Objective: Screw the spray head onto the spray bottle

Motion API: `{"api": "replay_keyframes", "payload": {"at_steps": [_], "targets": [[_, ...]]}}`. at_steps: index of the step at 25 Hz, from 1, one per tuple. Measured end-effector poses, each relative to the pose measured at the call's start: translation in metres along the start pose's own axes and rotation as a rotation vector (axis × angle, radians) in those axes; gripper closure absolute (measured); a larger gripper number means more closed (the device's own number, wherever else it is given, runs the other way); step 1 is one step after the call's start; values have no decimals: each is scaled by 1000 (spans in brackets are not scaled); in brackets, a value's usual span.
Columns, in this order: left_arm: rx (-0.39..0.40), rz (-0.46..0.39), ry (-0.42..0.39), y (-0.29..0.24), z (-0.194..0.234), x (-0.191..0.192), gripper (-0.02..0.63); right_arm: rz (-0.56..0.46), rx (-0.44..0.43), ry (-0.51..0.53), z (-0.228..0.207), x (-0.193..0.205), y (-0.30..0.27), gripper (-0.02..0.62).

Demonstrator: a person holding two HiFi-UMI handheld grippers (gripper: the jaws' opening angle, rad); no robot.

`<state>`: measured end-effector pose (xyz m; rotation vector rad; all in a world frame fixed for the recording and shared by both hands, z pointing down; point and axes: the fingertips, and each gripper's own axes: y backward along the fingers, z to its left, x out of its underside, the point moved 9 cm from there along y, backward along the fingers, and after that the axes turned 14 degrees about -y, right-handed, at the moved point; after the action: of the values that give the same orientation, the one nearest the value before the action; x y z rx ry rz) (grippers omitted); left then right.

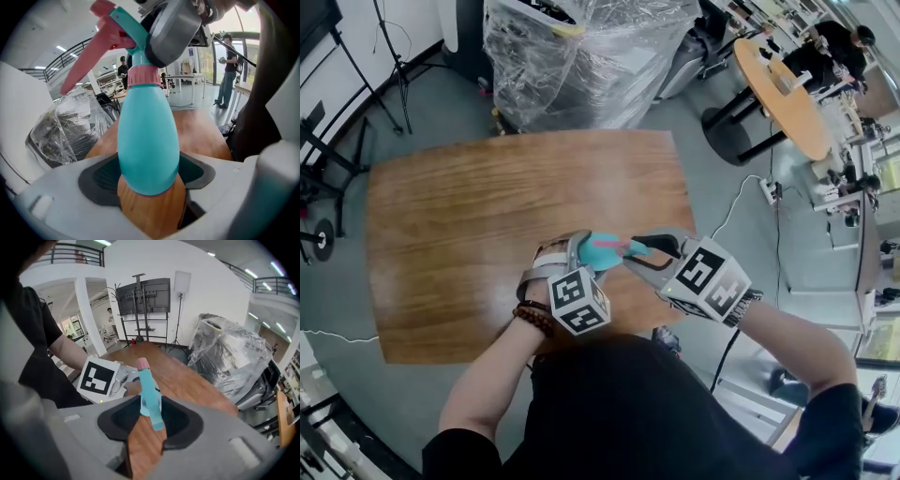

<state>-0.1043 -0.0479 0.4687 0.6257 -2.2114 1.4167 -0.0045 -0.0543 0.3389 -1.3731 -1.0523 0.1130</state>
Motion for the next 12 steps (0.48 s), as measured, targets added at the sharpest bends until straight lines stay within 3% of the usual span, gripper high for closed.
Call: {"api": "replay_keyframes", "payload": {"at_steps": [6,12], "targets": [[-41,-66,181,-20,7,30,206,-104,57,34,-4,-9,15,462],[-157,-108,374,-41,21,67,204,-165,82,39,-4,-1,11,462]]}}
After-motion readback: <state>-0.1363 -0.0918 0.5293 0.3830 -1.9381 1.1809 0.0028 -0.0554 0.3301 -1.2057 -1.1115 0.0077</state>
